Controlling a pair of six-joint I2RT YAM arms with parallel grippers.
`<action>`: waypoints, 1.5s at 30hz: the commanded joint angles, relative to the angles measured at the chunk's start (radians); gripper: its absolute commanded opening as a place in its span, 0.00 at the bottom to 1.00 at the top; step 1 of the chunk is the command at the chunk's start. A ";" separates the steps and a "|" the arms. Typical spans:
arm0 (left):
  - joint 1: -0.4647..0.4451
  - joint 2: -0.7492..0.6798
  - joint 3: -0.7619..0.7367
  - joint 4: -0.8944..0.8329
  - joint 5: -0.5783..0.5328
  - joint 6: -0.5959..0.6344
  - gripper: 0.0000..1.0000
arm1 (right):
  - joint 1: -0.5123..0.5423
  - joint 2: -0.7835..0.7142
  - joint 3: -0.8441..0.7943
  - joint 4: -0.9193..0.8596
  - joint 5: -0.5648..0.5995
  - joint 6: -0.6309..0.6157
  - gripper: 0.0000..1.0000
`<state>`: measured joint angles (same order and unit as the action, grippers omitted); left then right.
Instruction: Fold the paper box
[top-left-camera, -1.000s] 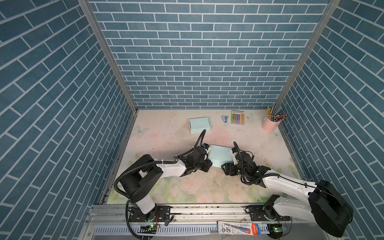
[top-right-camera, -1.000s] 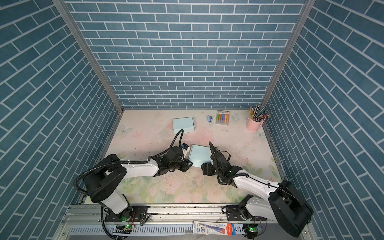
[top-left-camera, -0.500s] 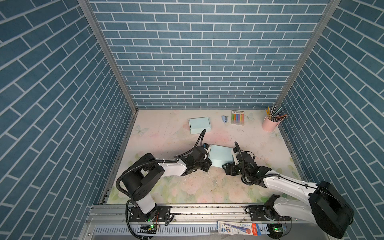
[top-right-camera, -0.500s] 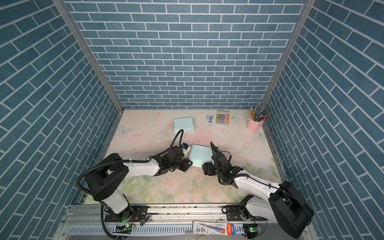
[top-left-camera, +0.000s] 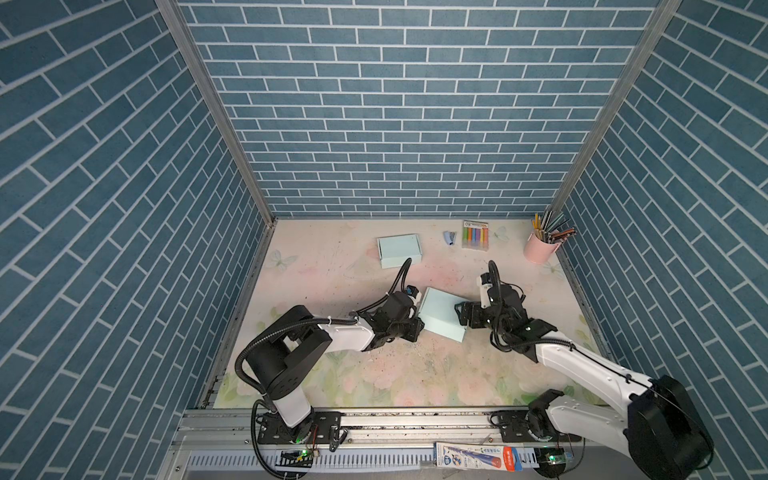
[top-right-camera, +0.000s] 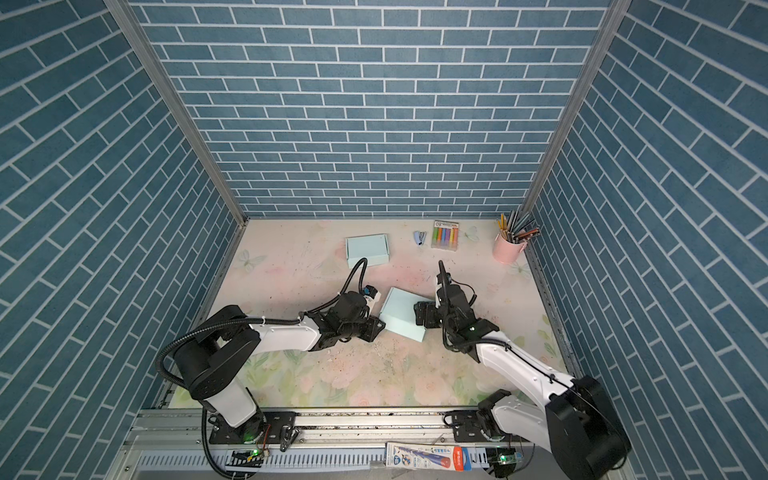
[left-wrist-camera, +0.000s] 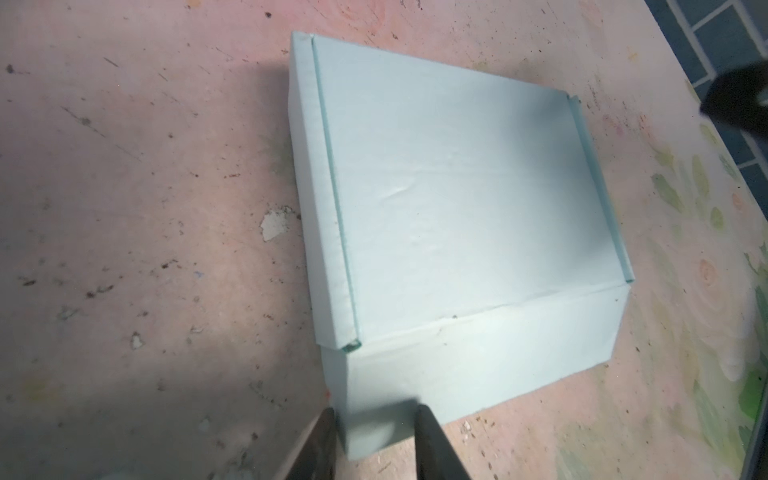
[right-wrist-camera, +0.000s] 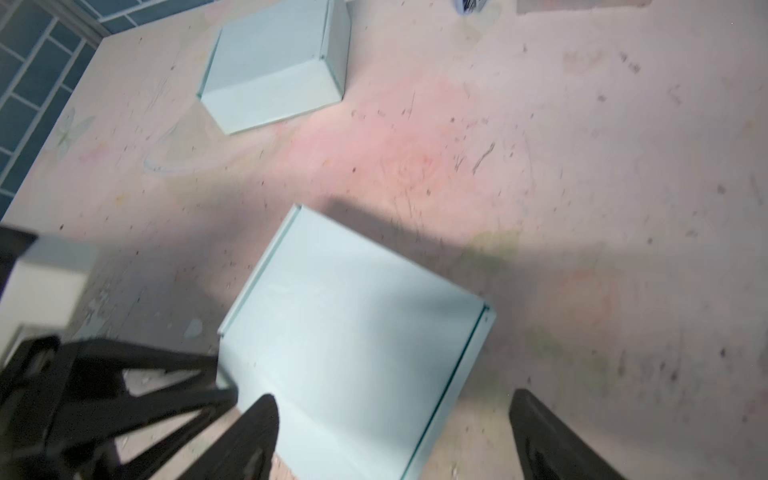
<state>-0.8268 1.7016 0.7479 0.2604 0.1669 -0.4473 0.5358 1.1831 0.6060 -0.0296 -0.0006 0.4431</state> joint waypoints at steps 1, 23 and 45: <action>0.006 0.014 0.025 0.009 -0.019 0.006 0.33 | -0.031 0.116 0.118 -0.017 -0.037 -0.129 0.89; 0.007 0.095 0.060 0.009 -0.078 0.026 0.33 | -0.127 0.465 0.113 0.215 -0.653 -0.195 0.81; 0.012 0.016 -0.035 -0.023 -0.145 0.029 0.44 | -0.161 0.425 0.099 0.188 -0.622 -0.164 0.79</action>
<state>-0.8112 1.7508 0.7597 0.2787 0.0200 -0.4141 0.3859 1.6455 0.7086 0.1795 -0.5884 0.2653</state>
